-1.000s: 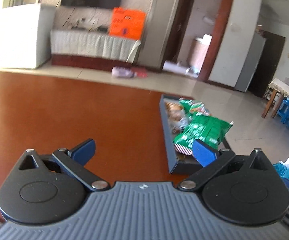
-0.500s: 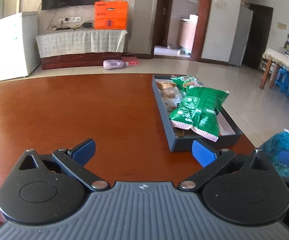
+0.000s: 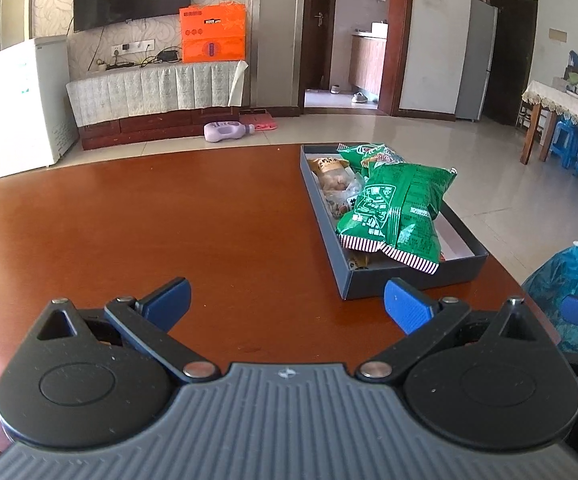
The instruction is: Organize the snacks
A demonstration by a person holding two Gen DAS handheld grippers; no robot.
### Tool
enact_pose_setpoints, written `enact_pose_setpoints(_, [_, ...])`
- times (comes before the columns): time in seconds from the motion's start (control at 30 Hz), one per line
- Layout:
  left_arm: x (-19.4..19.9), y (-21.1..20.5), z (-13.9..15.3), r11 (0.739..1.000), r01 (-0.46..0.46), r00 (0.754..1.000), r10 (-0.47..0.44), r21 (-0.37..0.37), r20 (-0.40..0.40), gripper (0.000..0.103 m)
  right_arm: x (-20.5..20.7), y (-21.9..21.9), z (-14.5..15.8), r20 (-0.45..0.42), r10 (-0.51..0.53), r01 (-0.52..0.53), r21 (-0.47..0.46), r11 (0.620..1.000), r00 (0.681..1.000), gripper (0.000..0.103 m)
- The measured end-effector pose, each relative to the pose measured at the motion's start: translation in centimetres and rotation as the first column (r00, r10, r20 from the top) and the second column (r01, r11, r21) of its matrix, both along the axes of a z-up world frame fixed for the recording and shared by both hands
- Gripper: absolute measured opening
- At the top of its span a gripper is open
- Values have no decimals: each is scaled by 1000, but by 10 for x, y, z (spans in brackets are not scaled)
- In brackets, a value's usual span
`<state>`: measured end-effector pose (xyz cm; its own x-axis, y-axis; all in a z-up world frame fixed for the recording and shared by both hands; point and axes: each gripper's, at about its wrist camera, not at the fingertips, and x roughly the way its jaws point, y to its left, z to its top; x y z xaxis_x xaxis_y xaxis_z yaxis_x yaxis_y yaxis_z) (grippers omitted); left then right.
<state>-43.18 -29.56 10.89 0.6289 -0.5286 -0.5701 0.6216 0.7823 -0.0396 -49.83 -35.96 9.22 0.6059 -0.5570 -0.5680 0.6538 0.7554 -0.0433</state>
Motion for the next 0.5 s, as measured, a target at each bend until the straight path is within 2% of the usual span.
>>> enact_pose_setpoints(0.5, [0,-2,-4,1000,11,1000,-11,8,13,103,0,-1,0,-6,4,-4,10,1000,1000,82])
